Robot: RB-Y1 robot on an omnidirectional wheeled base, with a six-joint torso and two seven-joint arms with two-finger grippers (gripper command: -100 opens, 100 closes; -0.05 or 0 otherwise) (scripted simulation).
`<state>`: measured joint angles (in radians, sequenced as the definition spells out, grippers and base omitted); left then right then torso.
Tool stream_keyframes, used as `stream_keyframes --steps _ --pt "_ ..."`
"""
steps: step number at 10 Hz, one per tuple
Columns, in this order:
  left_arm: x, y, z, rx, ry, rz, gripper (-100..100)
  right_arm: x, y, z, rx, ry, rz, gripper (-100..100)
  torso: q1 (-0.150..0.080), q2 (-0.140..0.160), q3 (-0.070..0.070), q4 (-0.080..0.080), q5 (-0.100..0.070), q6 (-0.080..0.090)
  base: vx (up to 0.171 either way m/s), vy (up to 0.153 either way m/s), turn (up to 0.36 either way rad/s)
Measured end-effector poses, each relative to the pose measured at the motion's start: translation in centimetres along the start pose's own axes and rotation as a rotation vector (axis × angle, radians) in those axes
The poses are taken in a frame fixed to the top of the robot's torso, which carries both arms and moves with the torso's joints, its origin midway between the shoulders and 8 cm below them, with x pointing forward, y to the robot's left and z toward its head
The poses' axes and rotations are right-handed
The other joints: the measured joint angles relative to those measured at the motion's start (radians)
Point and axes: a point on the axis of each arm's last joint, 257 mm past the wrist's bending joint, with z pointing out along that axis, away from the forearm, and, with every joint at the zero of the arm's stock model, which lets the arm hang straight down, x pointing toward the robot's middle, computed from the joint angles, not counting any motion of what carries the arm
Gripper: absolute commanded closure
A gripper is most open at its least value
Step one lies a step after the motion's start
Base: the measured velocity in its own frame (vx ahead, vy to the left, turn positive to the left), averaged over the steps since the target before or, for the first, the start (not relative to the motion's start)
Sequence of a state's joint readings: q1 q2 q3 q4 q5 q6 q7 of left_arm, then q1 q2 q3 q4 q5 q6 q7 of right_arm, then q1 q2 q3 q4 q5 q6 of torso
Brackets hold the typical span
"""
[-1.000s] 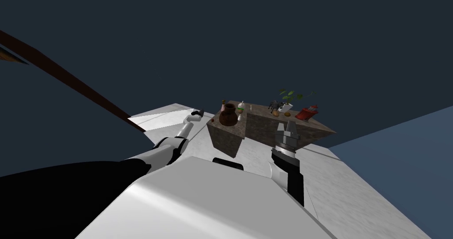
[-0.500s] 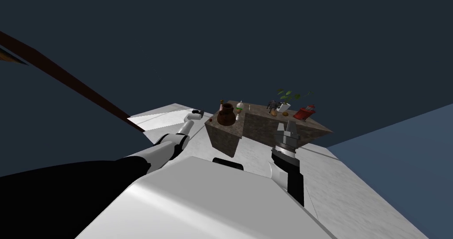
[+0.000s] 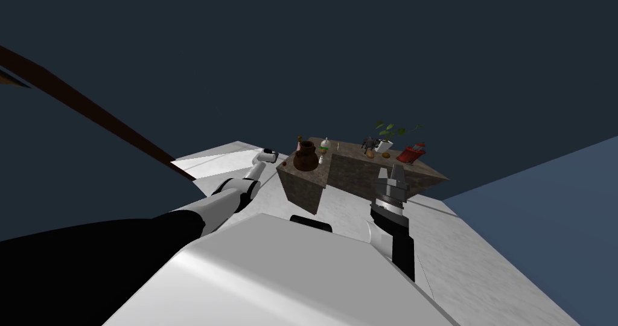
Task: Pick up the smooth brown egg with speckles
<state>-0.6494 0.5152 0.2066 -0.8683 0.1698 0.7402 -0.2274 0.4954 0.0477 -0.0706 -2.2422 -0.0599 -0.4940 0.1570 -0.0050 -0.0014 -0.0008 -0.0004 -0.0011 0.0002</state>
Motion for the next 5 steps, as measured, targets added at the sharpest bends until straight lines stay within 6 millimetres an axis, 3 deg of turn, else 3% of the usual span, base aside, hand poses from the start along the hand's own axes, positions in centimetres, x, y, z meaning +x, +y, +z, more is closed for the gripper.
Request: stream_keyframes --steps 5 --pt "1.0 2.9 0.1 -0.153 0.025 0.023 -100 0.0 0.0 0.0 0.000 0.000 0.000 0 -0.001 0.000 0.000 0.000 0.000 0.000 0.023 -0.090 -0.023"
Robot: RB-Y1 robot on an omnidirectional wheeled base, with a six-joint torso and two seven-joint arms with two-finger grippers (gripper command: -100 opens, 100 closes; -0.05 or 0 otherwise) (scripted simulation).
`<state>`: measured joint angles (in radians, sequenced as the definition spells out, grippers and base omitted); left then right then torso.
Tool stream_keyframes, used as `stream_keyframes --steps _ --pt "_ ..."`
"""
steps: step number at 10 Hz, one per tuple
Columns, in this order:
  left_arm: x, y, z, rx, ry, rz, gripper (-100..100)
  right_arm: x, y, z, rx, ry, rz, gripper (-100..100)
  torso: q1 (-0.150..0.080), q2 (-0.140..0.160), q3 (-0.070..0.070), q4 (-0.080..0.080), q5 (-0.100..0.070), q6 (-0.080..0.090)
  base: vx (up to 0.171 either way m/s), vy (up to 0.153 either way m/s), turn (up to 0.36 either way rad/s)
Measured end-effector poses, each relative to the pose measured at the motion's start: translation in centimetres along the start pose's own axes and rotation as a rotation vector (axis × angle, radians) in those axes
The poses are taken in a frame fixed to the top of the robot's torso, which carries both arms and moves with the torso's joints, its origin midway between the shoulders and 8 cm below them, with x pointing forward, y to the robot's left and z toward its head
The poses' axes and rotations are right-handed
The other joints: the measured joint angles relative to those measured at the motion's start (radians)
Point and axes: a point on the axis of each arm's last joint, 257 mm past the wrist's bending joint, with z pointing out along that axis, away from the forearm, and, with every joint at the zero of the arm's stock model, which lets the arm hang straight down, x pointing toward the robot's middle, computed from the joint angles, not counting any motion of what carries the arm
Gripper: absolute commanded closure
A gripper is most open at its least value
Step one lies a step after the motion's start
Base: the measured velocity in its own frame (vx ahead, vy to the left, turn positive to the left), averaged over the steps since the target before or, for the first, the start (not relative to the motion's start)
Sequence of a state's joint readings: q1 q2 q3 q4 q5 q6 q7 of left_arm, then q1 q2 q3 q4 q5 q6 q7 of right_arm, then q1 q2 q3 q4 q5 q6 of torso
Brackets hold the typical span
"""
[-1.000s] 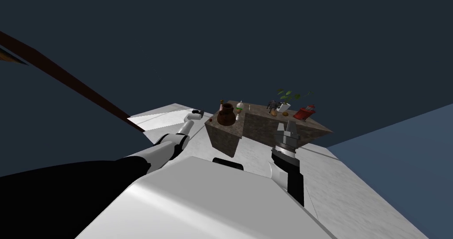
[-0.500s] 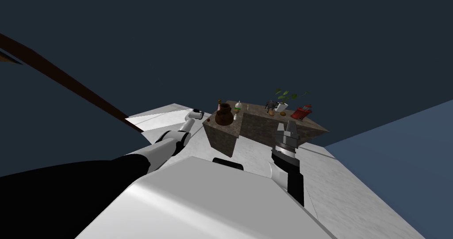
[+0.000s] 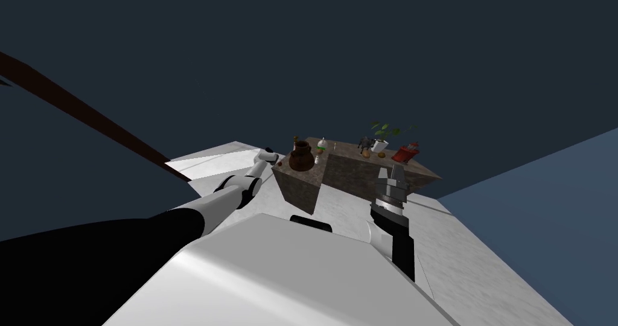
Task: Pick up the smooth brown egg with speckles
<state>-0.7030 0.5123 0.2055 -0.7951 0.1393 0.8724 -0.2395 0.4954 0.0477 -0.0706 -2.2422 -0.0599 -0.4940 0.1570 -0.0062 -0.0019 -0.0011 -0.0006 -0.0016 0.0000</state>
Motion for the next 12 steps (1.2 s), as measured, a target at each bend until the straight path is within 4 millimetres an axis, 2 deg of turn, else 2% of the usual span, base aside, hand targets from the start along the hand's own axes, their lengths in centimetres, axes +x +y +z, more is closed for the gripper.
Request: stream_keyframes --steps 4,5,6,8,9,12 --pt "1.1 2.8 0.4 -0.112 0.024 0.018 -100 0.0 0.0 0.0 0.000 0.000 0.000 0 0.003 0.000 0.000 0.000 0.001 0.000 0.020 -0.047 -0.023" --pt "1.1 3.0 0.4 -0.116 0.025 0.019 0 0.0 0.0 0.0 0.000 0.000 0.000 0 0.004 0.001 0.000 0.000 0.001 0.000 0.002 -0.005 0.001" --pt "1.1 2.9 0.4 -0.115 0.025 0.019 -100 0.0 0.0 0.0 0.000 0.000 0.000 0 0.006 0.001 0.001 0.000 0.001 0.000 0.054 0.018 -0.008" --pt "1.7 4.1 1.1 -0.117 0.025 0.019 -100 0.0 0.0 0.0 0.000 0.000 0.000 0 0.009 -0.002 -0.001 -0.001 0.002 0.000 0.053 0.031 -0.006" --pt "1.8 4.1 1.1 -0.115 0.025 0.018 100 0.0 0.0 0.0 0.000 0.000 0.000 0 0.008 -0.001 -0.001 0.000 0.002 0.000 0.003 0.003 0.011" --pt "1.8 4.2 1.1 -0.118 0.025 0.018 100 0.0 0.0 0.0 0.000 0.000 0.000 0 0.007 0.001 0.001 0.001 0.002 0.000 0.000 0.000 0.000"
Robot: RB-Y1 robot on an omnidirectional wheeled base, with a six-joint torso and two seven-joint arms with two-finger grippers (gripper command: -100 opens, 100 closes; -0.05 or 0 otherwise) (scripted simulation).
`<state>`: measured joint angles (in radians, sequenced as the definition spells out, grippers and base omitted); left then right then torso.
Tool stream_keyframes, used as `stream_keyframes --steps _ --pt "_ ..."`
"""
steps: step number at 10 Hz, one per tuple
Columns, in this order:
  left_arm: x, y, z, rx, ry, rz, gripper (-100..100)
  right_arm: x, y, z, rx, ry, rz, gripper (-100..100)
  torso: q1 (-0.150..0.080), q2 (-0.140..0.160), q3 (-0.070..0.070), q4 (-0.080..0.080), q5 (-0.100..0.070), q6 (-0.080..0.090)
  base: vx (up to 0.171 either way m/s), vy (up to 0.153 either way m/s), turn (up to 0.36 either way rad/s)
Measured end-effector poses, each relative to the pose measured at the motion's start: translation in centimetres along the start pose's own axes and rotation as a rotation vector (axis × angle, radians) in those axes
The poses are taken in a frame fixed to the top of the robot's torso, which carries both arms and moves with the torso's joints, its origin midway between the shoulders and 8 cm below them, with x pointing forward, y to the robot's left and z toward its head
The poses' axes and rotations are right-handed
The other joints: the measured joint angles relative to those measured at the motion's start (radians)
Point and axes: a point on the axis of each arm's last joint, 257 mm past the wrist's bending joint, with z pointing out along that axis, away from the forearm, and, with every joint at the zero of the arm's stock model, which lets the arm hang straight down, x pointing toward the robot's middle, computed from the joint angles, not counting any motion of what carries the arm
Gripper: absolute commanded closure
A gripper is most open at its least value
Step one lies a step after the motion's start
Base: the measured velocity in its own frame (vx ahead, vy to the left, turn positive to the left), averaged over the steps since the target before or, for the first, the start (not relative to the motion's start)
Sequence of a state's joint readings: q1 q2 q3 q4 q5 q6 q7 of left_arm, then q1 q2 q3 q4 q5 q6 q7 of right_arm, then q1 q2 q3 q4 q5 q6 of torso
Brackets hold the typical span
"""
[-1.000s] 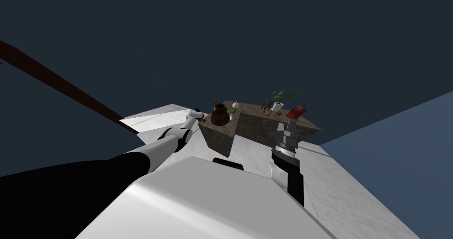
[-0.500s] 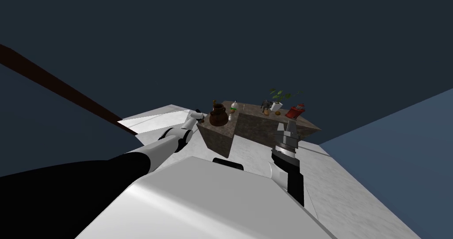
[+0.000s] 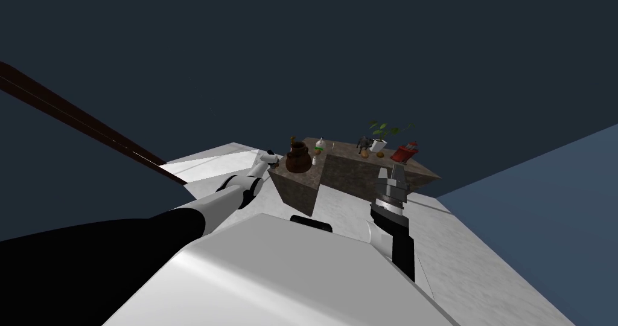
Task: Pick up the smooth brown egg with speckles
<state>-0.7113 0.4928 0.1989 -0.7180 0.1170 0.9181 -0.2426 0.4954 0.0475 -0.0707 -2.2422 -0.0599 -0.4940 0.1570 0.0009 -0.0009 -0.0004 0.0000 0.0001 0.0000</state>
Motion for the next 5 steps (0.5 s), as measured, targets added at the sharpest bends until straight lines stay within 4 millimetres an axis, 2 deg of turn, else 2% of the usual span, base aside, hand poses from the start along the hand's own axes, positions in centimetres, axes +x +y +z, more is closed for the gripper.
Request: stream_keyframes --steps 1,2,3,4,5 --pt "0.00 -0.03 -0.01 0.001 0.000 0.000 100 0.00 0.00 0.00 0.000 0.000 0.000 0 0.000 0.000 0.000 0.000 0.000 0.000 0.000 0.000 0.000" --pt "0.00 -0.04 -0.01 0.001 0.000 0.000 0 0.00 0.00 0.00 0.000 0.000 0.000 0 0.000 0.000 0.000 0.000 0.000 0.000 0.000 0.000 0.000" --pt "0.00 -0.05 -0.01 0.001 0.000 0.000 100 0.00 0.00 0.00 0.000 0.000 0.000 0 0.000 0.000 0.000 0.000 0.000 0.000 -0.055 -0.026 0.010" --pt "-0.31 -0.72 -0.39 0.004 -0.001 0.000 100 0.00 0.00 0.00 0.000 0.000 0.000 0 -0.002 0.003 0.002 0.001 -0.001 0.000 -0.032 -0.015 0.003" --pt "-0.35 -0.80 -0.46 0.004 -0.001 0.000 0 0.00 0.00 0.00 0.000 0.000 0.000 0 -0.001 0.003 0.002 0.000 0.000 0.000 0.000 0.000 0.000"
